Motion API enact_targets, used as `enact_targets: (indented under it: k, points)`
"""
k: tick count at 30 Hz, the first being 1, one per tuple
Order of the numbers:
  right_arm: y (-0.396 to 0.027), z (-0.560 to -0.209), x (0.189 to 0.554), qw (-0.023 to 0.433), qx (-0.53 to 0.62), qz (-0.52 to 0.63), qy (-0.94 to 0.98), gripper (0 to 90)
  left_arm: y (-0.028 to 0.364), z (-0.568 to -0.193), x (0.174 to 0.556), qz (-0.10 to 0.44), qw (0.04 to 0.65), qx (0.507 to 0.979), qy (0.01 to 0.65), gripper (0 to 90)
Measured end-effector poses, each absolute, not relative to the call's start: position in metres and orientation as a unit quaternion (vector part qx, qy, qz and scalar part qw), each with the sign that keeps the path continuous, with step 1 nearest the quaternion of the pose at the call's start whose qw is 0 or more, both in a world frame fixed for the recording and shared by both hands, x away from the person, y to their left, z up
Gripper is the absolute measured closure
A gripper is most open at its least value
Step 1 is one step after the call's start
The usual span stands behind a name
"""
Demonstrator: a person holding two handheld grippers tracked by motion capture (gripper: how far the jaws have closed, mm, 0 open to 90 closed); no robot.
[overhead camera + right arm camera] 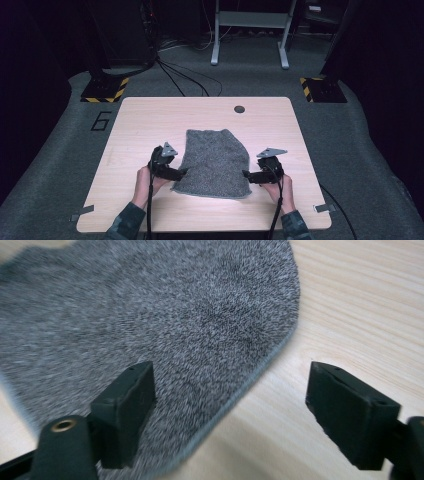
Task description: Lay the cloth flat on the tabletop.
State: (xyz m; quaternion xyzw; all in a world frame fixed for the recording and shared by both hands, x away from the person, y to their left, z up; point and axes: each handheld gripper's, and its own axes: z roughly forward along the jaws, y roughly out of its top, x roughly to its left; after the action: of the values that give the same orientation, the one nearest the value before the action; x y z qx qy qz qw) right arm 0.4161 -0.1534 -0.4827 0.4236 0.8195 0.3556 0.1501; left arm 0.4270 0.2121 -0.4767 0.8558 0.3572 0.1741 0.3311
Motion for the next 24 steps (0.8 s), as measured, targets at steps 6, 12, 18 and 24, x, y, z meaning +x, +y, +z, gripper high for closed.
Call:
enact_targets:
  k: [6,12,18,24]
  points:
    - [-0.135,-0.497,0.429,0.154,0.424,0.341,0.825,14.5,0.194,-0.496,0.448,0.158,0.305,0.865,0.365,15.4]
    - [-0.128,-0.512,0.435,0.155,0.425,0.316,0.834,14.1,0.191,-0.514,0.441,0.15,0.292,0.867,0.376,15.8]
    - [-0.13,-0.516,0.434,0.151,0.426,0.307,0.838,15.0,0.194,-0.514,0.422,0.161,0.292,0.866,0.373,15.5]
    - [-0.139,-0.508,0.443,0.146,0.423,0.32,0.835,19.0,0.198,-0.517,0.407,0.165,0.307,0.86,0.372,15.4]
